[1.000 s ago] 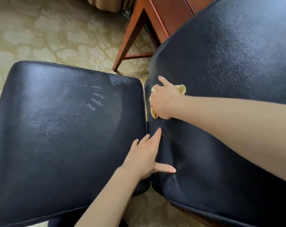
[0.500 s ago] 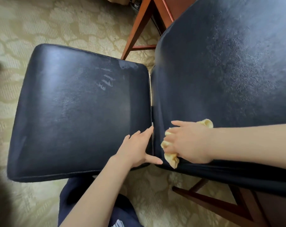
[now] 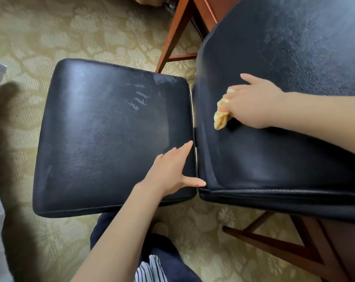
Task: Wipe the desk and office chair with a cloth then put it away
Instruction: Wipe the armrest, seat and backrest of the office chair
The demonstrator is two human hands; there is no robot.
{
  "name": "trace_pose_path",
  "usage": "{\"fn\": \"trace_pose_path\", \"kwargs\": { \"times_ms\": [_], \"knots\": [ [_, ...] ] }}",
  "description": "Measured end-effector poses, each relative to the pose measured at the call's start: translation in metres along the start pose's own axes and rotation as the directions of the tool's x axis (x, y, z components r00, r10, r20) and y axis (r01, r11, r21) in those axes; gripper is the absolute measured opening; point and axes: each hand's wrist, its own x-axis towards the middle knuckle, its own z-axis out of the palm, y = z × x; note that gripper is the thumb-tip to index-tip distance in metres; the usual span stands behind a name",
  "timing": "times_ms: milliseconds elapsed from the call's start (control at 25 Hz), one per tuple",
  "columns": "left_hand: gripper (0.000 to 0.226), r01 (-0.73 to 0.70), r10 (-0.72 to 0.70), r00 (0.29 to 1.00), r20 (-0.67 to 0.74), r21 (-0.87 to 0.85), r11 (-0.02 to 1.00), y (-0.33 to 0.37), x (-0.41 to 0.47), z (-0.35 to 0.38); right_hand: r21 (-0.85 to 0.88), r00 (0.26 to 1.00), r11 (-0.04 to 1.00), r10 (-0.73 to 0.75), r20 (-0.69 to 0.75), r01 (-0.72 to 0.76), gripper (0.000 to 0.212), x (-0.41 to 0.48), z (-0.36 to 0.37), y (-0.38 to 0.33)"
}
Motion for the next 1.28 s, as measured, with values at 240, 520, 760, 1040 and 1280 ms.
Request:
{"fn": "trace_pose_path", "kwargs": {
  "times_ms": [240, 520, 760, 1040, 1280],
  "knots": [
    [0.109, -0.043, 0.034, 0.995, 0.091, 0.104, 0.994, 0.004, 0.011, -0.021, -0.091, 1.0, 0.996, 0.018, -0.003, -0.018, 0.042, 0.015, 0.008, -0.044],
    [0.096, -0.174, 0.133, 0.978, 0.158, 0.285, 0.943, 0.018, 0.022, -0.03, 0.06, 0.997, 0.996, -0.069, -0.018, 0.07, 0.045, -0.019, 0.03, -0.102],
    [0.079, -0.243, 0.21, 0.969, 0.133, 0.339, 0.909, 0.043, 0.007, 0.0, 0.16, 0.98, 0.987, 0.037, -0.196, -0.005, 0.04, -0.073, 0.049, -0.123],
    [0.084, -0.364, 0.407, 0.908, -0.096, 0.297, 0.883, 0.045, 0.005, 0.017, 0.32, 0.613, 0.881, 0.473, -0.633, -0.349, 0.047, -0.151, 0.082, -0.108],
    [0.057, -0.594, 0.658, 0.737, -0.155, 0.317, 0.74, 0.02, 0.045, 0.022, 0.44, 0.327, 0.717, 0.661, -0.675, -0.54, 0.036, -0.133, 0.081, -0.106]
  ]
}}
